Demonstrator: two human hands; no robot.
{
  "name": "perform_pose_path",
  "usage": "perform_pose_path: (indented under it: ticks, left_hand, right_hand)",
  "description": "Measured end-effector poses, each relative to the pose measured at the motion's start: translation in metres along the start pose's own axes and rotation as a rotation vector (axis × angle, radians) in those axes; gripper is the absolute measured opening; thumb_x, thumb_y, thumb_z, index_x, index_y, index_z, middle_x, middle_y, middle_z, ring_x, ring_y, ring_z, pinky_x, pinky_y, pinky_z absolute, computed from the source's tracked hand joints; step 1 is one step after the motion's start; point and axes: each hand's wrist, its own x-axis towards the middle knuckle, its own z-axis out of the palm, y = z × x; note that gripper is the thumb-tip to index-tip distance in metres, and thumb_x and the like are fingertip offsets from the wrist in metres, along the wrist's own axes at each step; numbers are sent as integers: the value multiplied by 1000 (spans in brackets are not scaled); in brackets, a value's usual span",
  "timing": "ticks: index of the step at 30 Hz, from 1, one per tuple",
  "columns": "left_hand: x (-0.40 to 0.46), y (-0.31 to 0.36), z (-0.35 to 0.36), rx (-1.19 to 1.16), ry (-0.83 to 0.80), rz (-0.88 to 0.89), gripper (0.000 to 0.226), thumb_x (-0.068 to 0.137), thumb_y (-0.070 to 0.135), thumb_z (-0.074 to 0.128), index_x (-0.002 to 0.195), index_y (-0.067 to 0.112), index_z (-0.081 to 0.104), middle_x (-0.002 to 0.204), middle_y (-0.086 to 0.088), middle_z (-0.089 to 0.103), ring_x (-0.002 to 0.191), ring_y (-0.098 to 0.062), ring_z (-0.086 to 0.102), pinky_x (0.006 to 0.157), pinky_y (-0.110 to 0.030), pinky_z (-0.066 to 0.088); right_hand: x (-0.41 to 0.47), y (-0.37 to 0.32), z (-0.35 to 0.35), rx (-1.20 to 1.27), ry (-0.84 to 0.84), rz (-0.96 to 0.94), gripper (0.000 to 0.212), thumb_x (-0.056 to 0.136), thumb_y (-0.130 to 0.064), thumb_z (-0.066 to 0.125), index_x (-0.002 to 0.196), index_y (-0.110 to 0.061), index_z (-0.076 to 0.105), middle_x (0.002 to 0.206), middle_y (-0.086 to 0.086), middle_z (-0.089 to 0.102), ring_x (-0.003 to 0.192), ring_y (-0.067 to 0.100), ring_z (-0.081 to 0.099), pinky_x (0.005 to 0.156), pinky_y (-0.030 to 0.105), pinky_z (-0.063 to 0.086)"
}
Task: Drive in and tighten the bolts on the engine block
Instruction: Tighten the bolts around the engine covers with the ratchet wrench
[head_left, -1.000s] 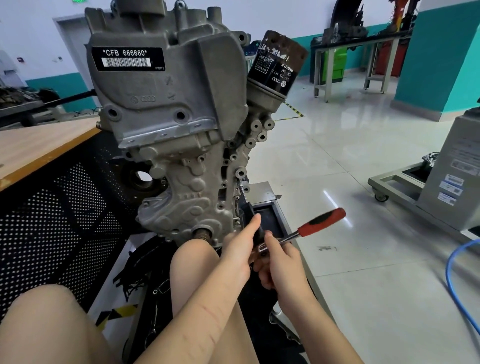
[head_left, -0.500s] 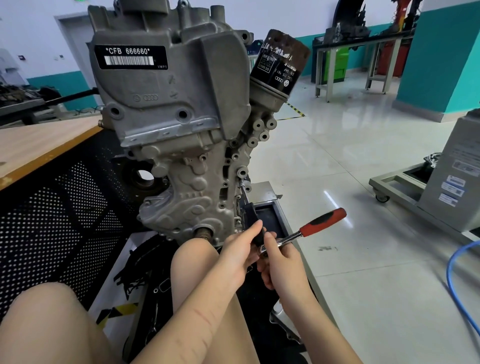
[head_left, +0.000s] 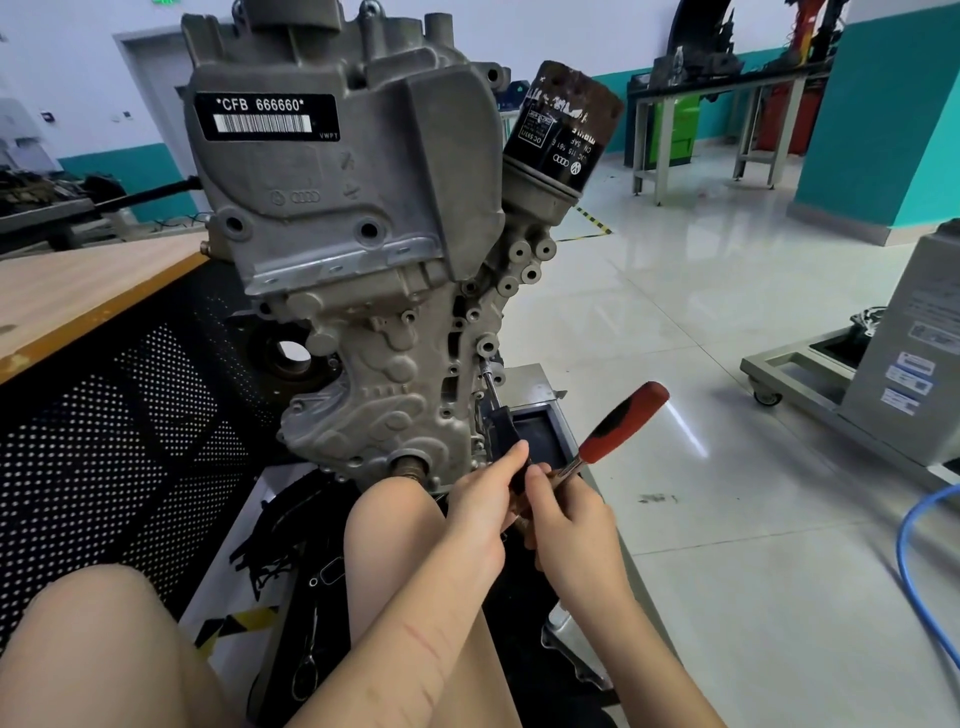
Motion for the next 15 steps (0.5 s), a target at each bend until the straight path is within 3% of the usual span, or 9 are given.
perform_pose_path:
  ticks: [3, 5, 8, 11, 15]
  left_hand:
    - [-2, 1, -1, 40, 52, 68, 22, 80, 18, 71, 91, 0, 64, 83, -15, 60, 76, -22, 53, 72, -31, 44]
    - [-3, 1, -2, 122, 84, 143, 20, 80, 19, 70, 84, 1, 63, 75, -14, 57, 64, -20, 51, 58, -26, 41]
    - [-4, 2, -5, 237, 96, 195, 23, 83, 24, 68, 72, 6, 57, 61, -8, 51, 47, -17, 44, 40, -19, 33]
    - [-6, 1, -7, 202, 27, 114, 25, 85, 29, 65, 77, 7, 57, 60, -7, 52, 38, -14, 40, 35, -17, 28]
    - [-9, 0, -7, 187, -80, 45, 30, 89, 31, 58, 97, 2, 63, 83, -10, 68, 37, -15, 45, 37, -19, 31]
  right_hand:
    - [-1, -3, 3, 153, -29, 124, 35, 94, -32, 45, 65, -12, 51, 49, -2, 52, 43, 12, 45, 46, 23, 35]
    - [-3, -6, 5, 295, -60, 230, 35, 96, -29, 44, 70, -6, 52, 43, 1, 49, 33, 11, 41, 35, 18, 30]
    - [-6, -9, 6, 419, -93, 311, 33, 96, -28, 43, 77, -3, 52, 39, 2, 49, 29, 11, 39, 32, 17, 27]
    - [-7, -10, 6, 432, -95, 301, 35, 97, -29, 43, 75, -3, 52, 39, 2, 50, 29, 11, 39, 32, 17, 28]
    - [-8, -10, 6, 380, -73, 252, 40, 96, -33, 43, 70, -5, 53, 41, 1, 50, 30, 11, 40, 32, 20, 30]
